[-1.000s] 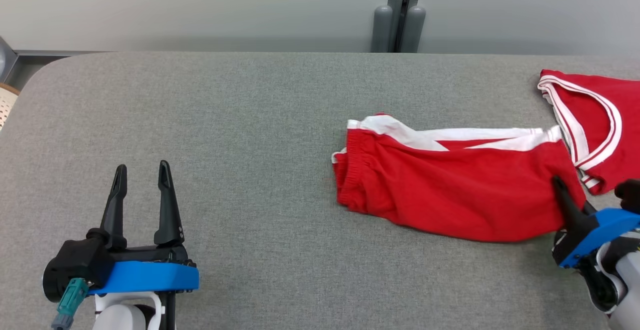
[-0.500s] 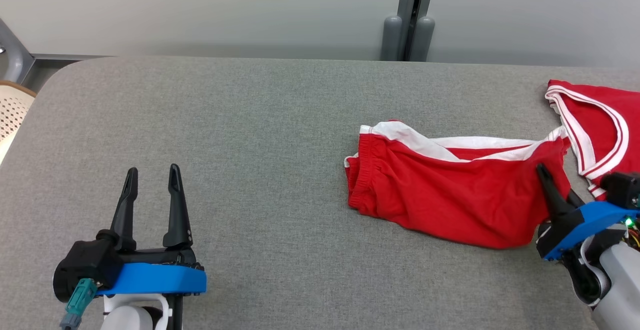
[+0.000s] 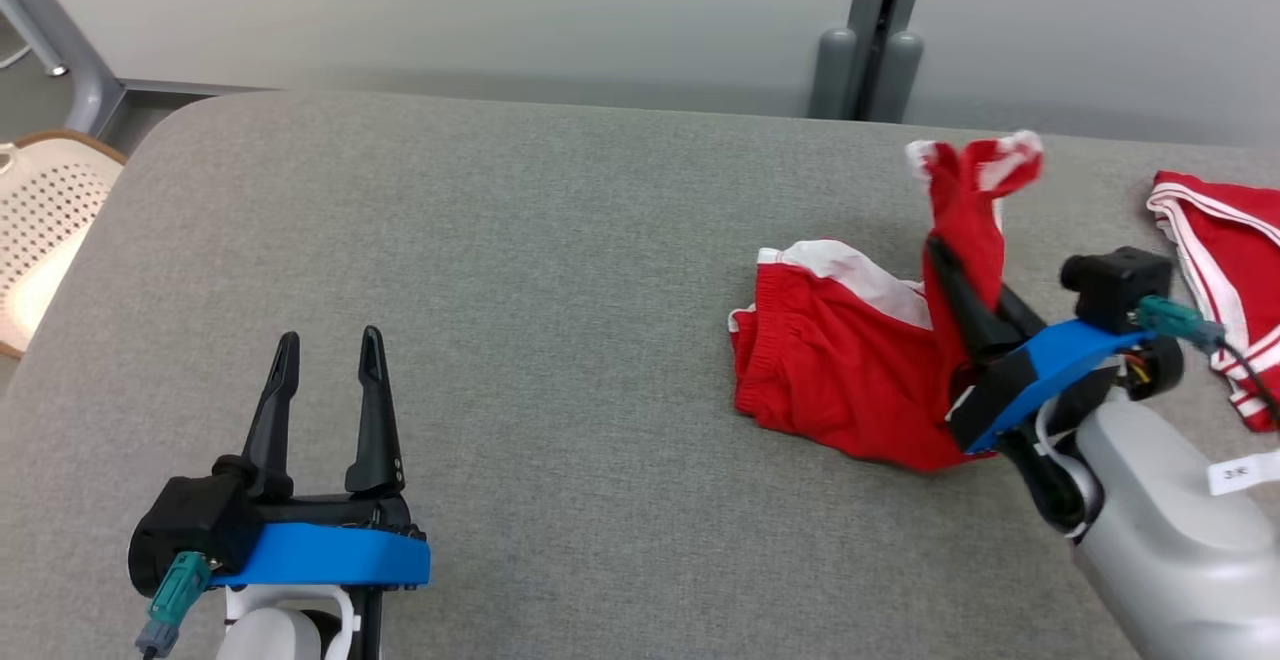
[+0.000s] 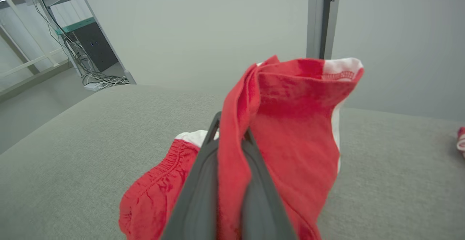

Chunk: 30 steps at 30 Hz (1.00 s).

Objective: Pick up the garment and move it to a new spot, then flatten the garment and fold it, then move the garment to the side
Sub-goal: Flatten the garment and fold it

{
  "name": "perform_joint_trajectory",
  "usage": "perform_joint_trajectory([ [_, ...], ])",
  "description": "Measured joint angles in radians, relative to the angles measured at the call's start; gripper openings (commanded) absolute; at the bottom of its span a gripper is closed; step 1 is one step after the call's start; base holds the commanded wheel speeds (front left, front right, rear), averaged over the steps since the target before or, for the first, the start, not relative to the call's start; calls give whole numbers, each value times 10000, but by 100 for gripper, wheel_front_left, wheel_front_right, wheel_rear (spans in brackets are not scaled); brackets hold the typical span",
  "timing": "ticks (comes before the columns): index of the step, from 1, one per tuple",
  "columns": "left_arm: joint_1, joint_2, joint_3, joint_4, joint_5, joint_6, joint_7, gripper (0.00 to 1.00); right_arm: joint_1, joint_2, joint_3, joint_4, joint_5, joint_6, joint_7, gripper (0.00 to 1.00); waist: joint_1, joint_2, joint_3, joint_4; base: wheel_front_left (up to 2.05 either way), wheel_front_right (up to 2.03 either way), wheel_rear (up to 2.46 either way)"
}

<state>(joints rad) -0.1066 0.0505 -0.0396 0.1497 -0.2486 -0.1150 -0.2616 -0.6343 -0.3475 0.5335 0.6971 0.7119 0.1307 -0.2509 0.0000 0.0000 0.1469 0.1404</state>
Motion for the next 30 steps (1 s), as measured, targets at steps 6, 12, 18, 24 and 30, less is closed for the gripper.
perform_joint_trajectory([
  [6, -42, 2, -54, 13, -155, 10, -2, 100, -85, 337, 757, 42, -102, 0, 27, 0, 1, 0, 113, 339, 0, 0, 0],
  [12, -35, 2, -69, 12, -234, 88, -2, 100, 38, 660, 1348, 109, -33, 0, -23, 0, 0, 0, 275, 491, 0, 0, 0],
  [18, -57, 2, -96, 40, -245, 88, 0, 100, 337, 888, 2036, 301, -36, 2, -59, 3, 1, 0, 333, 529, 0, 0, 0],
  [24, -143, 2, -84, 73, -232, 86, -2, 100, 338, 920, 2297, 167, 125, 0, -92, 100, 1, 0, 286, 423, 0, 0, 0],
  [30, 22, 0, -90, 136, -173, 82, -2, 100, 798, 648, 1870, -965, -190, 0, -102, 100, 1, 0, 20, 210, 0, 0, 0],
])
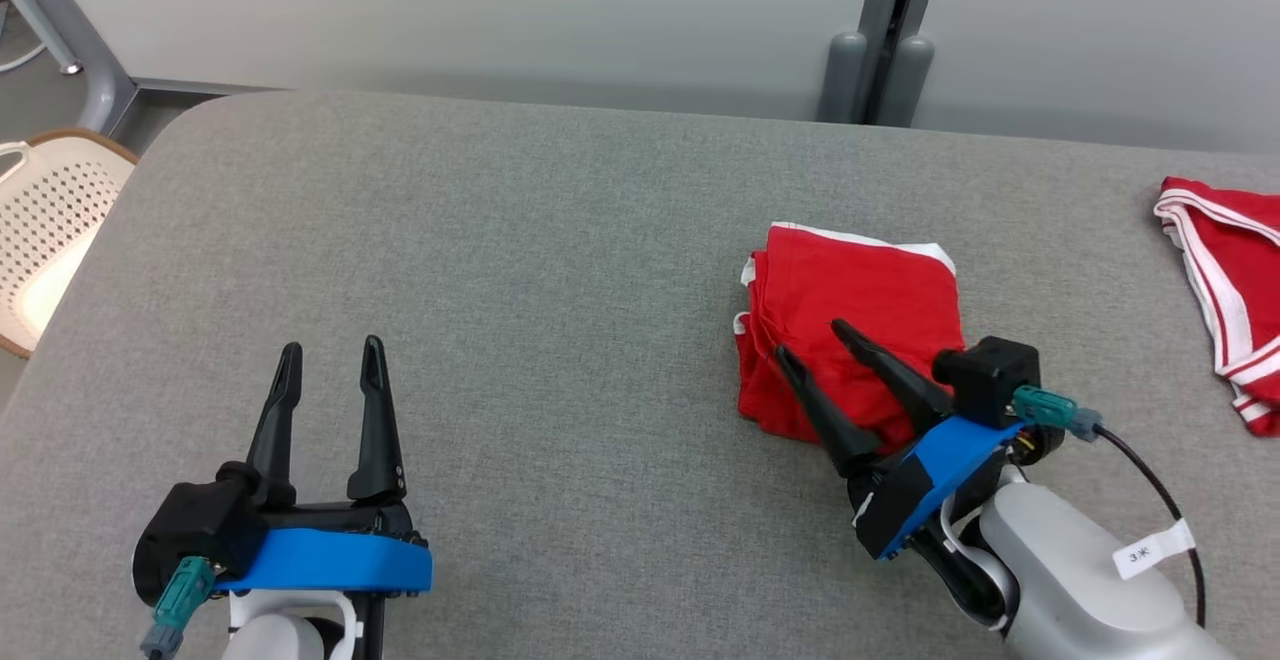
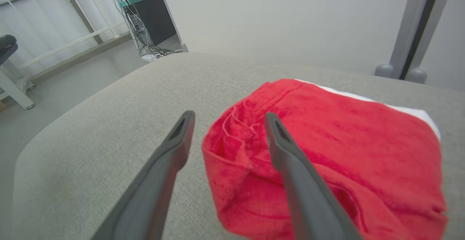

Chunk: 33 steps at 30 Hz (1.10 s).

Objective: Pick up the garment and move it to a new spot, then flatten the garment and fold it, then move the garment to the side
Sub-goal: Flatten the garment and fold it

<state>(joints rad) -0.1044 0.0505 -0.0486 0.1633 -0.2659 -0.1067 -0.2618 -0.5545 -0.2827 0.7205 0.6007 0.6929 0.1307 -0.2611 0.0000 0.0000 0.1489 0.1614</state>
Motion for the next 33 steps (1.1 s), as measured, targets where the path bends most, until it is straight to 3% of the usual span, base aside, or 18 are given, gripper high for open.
perform_joint_trajectory([
  [13, 442, 2, 226, 54, 257, -77, 2, 100, 2280, -339, -3680, -2796, -1814, 0, -12, 100, 0, 0, -719, -969, 0, 0, 0],
  [23, 883, 6, 454, 288, 767, -94, 0, 100, 4485, 387, -6230, -4054, -2876, 0, -13, 100, -1, 0, -1394, -1407, 0, 0, 0],
  [33, 1177, 19, 625, 451, 1553, 17, 2, 100, 5795, 1185, -7336, -4853, -3887, 0, -13, 100, -2, 0, -1651, -1476, 0, 0, 0],
])
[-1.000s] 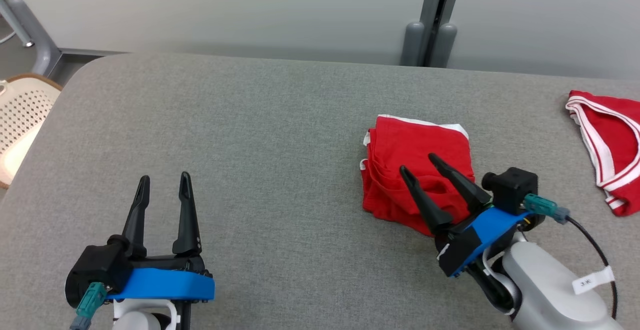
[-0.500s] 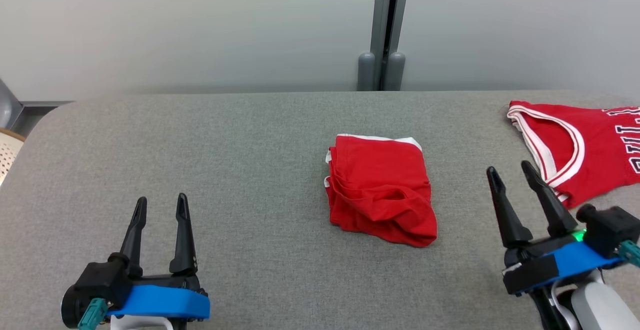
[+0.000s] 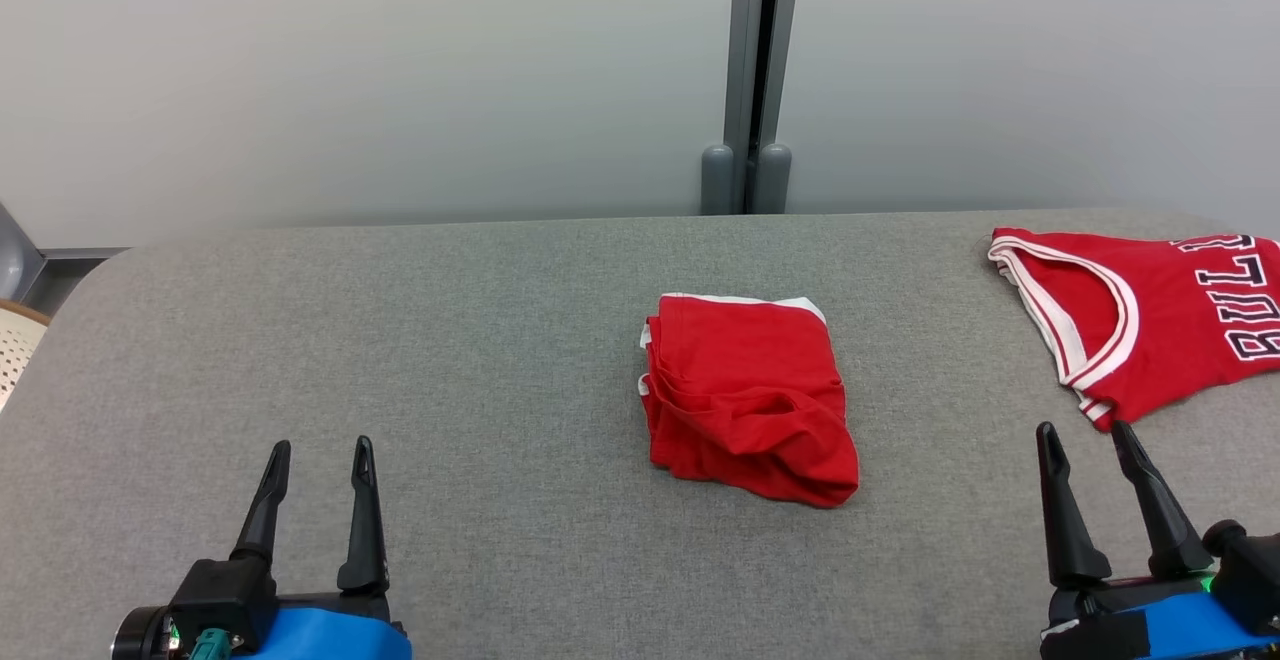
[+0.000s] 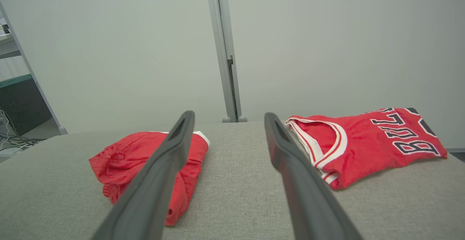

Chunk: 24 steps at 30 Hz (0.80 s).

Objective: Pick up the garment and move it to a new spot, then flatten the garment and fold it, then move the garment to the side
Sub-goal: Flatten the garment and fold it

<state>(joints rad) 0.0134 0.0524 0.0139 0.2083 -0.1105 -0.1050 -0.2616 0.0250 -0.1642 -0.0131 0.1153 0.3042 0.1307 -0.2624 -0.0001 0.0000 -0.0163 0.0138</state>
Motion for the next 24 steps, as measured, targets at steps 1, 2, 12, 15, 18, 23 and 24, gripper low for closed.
perform_joint_trajectory([
  [1, 15, 0, 2, 12, 29, 0, 0, 100, 71, 86, -48, -19, -92, 0, 0, 100, 0, 0, -16, 20, 0, 0, 0],
  [2, 23, 8, 6, 13, 69, 6, 0, 100, 125, 180, -77, -25, -155, 0, 0, 100, 0, 0, -32, 43, 0, 0, 0],
  [12, 34, 38, -8, 144, 257, 48, -2, 100, 356, 616, 54, 236, -660, 0, 0, 100, 0, 0, -64, 218, 0, 0, 0],
  [15, 34, 38, -8, 174, 265, 71, 0, 100, 355, 642, 63, 297, -696, 0, 2, 100, 0, 0, -65, 226, 0, 0, 0],
  [18, 34, 38, -6, 182, 291, 71, 0, 100, 355, 663, 65, 401, -731, 0, 0, 100, 1, 0, -67, 240, 0, 0, 0],
  [23, 34, 38, 2, 180, 291, 69, 0, 100, 354, 694, 77, 489, -731, 0, 0, 100, 1, 0, -52, 255, 0, 0, 0],
  [24, 34, 38, 4, 180, 291, 69, -2, 100, 352, 698, 82, 504, -731, 0, 0, 100, 1, 0, -43, 256, 0, 0, 0],
])
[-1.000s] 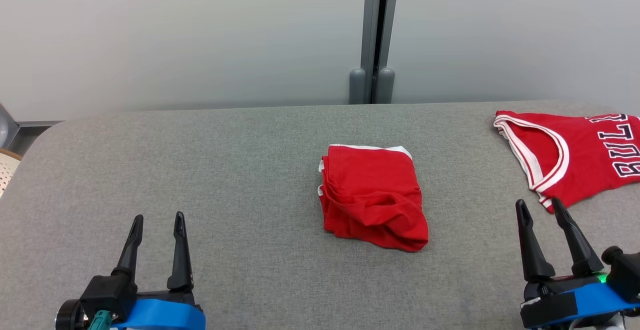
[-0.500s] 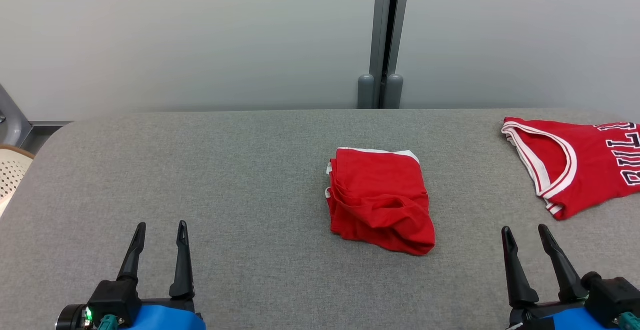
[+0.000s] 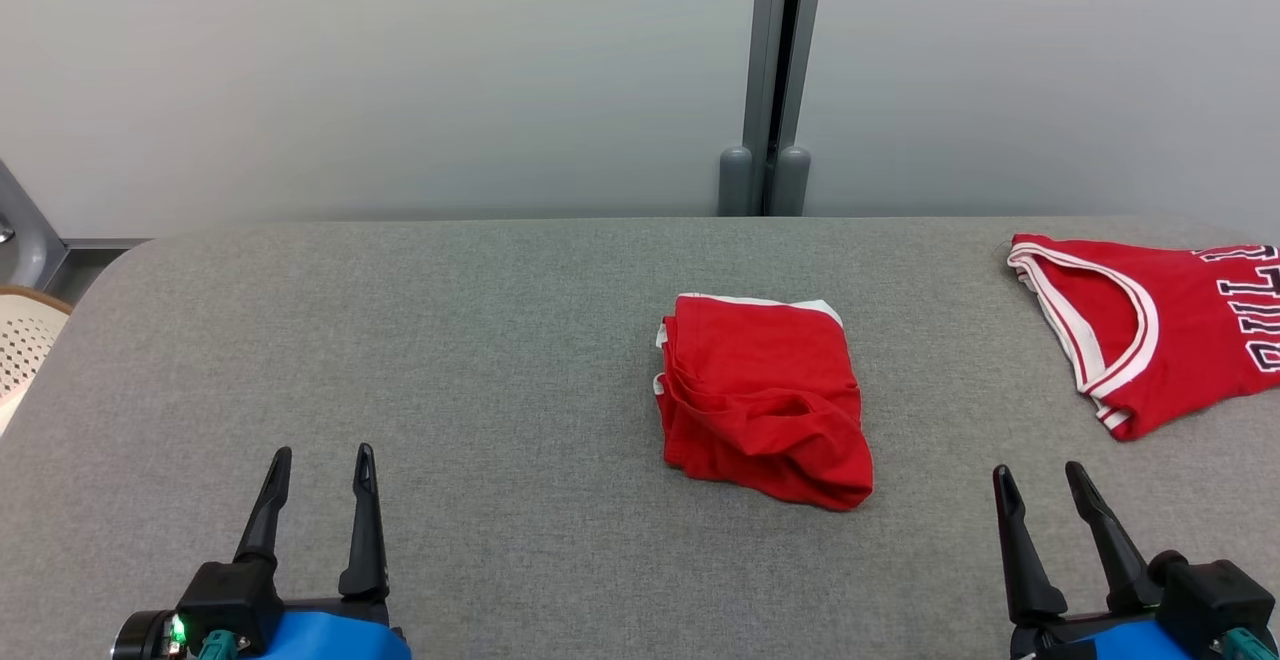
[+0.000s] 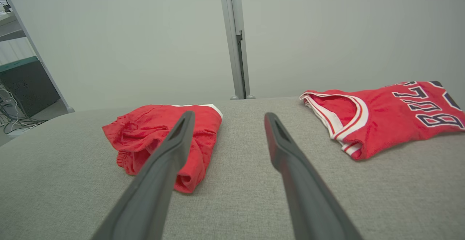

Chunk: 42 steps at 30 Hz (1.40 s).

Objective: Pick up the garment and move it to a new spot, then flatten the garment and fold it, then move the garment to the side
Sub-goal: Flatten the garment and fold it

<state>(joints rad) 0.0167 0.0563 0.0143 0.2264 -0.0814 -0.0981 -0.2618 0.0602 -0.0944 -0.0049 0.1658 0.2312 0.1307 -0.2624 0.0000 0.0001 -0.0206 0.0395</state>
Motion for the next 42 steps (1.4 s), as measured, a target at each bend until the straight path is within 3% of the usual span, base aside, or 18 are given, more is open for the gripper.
perform_joint_trajectory([
  [11, -5, 0, -2, -6, -8, -38, 0, 100, -136, -140, -86, 226, 73, 0, 2, 100, 0, 0, 122, 120, 0, 0, 0],
  [17, -204, -4, -153, -10, -33, -54, 2, 100, -1090, -593, 59, 445, -13, 0, 6, 100, 0, 0, 313, 360, 0, 0, 0],
  [28, -942, -35, -541, -17, -192, -50, 2, 100, -3962, -1607, 947, 2763, -100, 0, 272, 100, 1, 0, 1186, 1122, 0, 0, 0],
  [29, -1019, -38, -596, -23, -232, -38, 0, 100, -4225, -1710, 1053, 3089, -100, 2, 278, 87, 1, 0, 1289, 1216, 0, 0, 0],
  [30, -1080, -40, -631, -38, -249, -25, 2, 100, -4465, -1810, 1147, 3382, -82, 2, 276, 35, 1, 0, 1393, 1306, 0, 0, 0],
  [31, -1132, -42, -665, -40, -280, 6, 2, 100, -4690, -1925, 1241, 3710, -44, 2, 272, 0, 2, 0, 1495, 1398, 0, 0, 0],
  [42, -1448, -48, -968, -71, -700, 222, 2, 100, -6086, -2665, 2491, 6523, 389, 0, 56, 0, 2, 0, 2345, 2114, 0, 0, 0],
])
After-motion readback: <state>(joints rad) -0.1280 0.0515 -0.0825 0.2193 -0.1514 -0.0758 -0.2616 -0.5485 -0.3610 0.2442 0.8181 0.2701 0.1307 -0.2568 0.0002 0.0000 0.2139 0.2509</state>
